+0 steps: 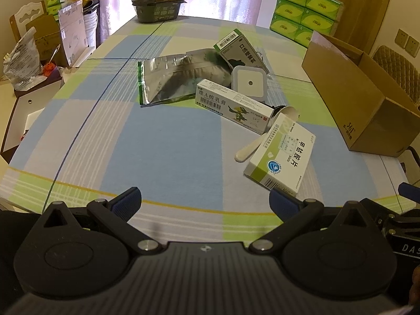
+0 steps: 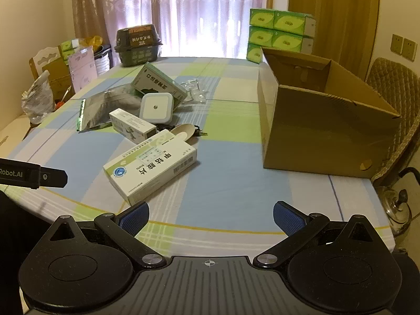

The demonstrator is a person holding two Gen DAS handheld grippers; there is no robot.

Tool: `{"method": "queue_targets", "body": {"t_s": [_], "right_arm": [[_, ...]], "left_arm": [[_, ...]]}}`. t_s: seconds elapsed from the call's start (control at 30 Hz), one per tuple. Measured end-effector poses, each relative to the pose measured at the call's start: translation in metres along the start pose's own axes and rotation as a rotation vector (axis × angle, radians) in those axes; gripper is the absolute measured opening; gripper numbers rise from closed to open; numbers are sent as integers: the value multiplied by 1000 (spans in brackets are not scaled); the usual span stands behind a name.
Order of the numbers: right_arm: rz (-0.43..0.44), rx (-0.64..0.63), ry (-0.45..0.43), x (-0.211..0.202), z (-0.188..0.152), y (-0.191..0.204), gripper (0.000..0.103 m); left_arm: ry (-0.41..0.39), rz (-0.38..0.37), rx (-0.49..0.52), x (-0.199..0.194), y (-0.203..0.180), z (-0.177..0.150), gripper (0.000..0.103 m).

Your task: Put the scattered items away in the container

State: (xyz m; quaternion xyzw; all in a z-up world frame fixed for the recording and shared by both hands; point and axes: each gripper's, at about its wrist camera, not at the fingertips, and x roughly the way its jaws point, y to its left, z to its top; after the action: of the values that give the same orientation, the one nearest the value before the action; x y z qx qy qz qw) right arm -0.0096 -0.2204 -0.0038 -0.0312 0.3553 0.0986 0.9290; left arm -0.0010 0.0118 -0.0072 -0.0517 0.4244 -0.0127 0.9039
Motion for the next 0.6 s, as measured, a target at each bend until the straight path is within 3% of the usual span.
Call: {"method": "queue_targets", "body": {"t_s": [0.13,0.33,0.6], "right_arm": [[-8,1,-4,1,2,-2,103],[-11,19,19,5,5,-6,103],[71,127,104,28,22,8,103]], "left_arm": [[17,-37,45,5,-3,4,102],[16,-83,214,12,-15,16,102],[17,-93,290,21,3,33,102]]}}
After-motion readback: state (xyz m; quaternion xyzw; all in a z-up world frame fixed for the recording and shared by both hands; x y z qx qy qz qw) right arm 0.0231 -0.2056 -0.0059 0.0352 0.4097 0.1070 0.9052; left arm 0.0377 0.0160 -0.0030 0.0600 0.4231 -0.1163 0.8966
